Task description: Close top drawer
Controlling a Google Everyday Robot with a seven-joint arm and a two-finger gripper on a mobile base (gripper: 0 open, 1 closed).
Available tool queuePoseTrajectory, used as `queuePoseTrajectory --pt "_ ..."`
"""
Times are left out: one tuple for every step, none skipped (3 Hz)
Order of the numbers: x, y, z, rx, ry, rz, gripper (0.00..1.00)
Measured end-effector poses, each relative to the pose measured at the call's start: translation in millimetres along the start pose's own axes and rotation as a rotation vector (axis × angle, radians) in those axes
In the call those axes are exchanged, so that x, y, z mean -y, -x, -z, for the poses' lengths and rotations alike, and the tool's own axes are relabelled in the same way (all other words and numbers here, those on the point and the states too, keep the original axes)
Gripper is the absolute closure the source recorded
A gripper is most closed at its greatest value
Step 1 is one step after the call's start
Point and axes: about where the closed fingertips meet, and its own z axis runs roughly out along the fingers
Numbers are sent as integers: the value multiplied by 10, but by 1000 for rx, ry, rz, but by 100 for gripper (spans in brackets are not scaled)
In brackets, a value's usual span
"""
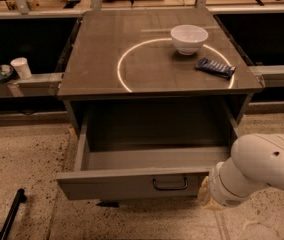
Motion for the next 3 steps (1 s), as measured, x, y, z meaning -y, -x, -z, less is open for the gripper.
queuePoseTrajectory --pt "321 88 -71 5 -53 -8 100" --pt "340 95 -77 4 -62 -5 100" --pt "455 140 -114 2 -113 14 100"
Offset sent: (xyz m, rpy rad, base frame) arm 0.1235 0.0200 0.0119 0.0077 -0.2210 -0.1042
